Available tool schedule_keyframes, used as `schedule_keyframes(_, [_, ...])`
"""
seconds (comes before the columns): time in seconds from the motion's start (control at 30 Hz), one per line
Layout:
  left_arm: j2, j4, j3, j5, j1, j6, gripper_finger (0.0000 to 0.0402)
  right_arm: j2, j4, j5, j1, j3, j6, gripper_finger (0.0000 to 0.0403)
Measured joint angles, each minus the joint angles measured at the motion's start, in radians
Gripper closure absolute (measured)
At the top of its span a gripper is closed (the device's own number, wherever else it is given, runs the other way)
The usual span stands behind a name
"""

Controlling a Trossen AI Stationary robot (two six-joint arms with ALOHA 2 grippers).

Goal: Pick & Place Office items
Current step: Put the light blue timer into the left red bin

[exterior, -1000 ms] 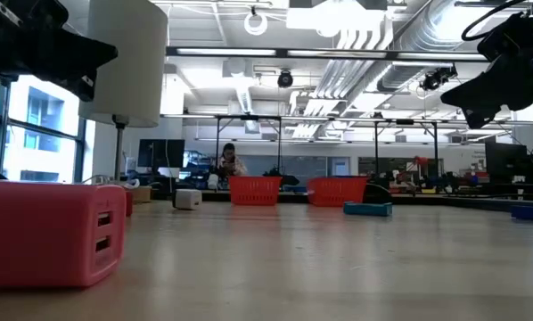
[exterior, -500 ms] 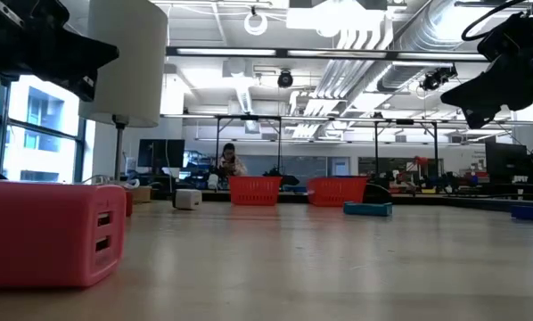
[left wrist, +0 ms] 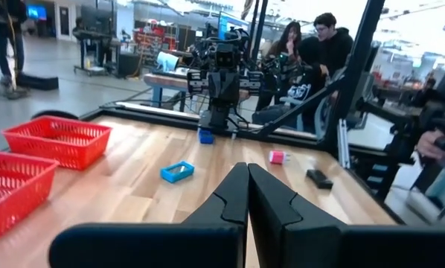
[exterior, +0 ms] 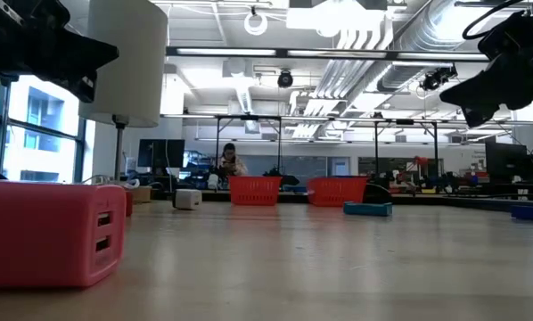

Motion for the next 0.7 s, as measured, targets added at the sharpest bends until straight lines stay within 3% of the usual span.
schedule_keyframes(0.17, [0.000,0.000,0.000,0.000,0.000,-0.012,0.0401,0.000,0.021,0.003,0.000,0.000,-0.020,0.0401])
schedule_keyframes(0.4, [0.000,0.000,0.000,0.000,0.000,0.111,0.0401,0.000,0.115,0.025,0.000,0.000,-0.119,0.0401])
schedule_keyframes(0.7, [0.000,0.000,0.000,0.000,0.000,0.141,0.0401,0.001,0.323,0.116,0.000,0.020,-0.273,0.0401])
